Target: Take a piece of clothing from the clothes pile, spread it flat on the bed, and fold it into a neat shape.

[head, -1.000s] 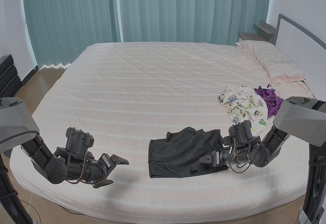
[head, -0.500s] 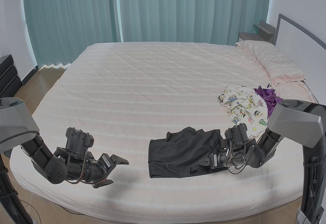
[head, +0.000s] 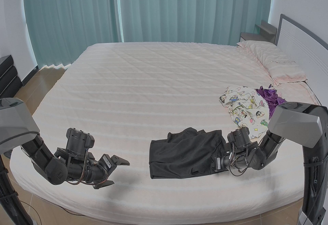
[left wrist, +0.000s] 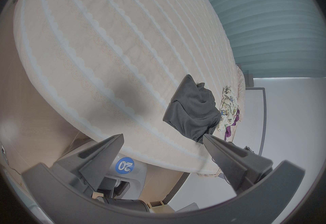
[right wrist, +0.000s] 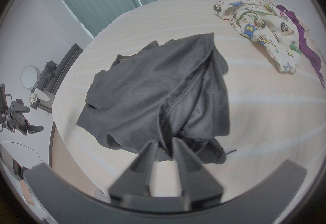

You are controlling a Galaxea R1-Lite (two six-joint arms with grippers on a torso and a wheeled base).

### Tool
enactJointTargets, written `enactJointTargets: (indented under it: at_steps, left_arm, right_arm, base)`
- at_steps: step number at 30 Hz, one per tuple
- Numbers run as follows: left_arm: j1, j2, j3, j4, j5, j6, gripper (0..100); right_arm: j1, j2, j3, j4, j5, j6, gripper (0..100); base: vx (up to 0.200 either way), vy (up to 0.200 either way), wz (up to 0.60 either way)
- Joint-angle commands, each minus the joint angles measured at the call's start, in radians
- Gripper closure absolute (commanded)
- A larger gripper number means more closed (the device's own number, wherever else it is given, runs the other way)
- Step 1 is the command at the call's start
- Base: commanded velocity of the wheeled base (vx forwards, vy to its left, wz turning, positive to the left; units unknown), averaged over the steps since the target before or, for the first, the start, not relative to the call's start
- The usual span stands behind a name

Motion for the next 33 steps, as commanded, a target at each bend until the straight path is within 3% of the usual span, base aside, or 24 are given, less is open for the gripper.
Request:
enactJointTargets:
  at_steps: [1,11,24,25,31,33]
  left_arm:
    - [0.000,0.000,0.000,0.000,0.000,0.000,0]
    - [0.000,0.000,0.000,0.000,0.000,-0.002,0]
    - [0.000,0.000,0.000,0.000,0.003,0.000,0]
    - [0.000,0.000,0.000,0.000,0.004,0.000,0]
    - [-0.001,0.002,0.000,0.000,0.006,0.000,0]
    - [-0.001,0.000,0.000,0.000,0.006,-0.002,0]
  right_arm:
    - [-0.040,-0.023,0.047,-0.007,0.000,0.006,100]
    - [-0.080,-0.052,0.165,-0.104,-0.003,0.037,100]
    - [-0.095,-0.064,0.257,-0.112,-0.017,0.032,100]
    - [-0.096,-0.064,0.259,-0.107,-0.025,0.032,0]
    - [-0.098,-0.071,0.251,-0.121,-0.040,0.041,0]
    - [-0.107,-0.132,0.244,-0.167,-0.014,0.054,0]
  base:
    - [0.000,0.000,0.00]
    - [0.000,0.000,0.00]
    - [0.000,0.000,0.00]
    - [0.000,0.000,0.00]
    - [0.000,0.000,0.00]
    - [0.000,0.000,0.00]
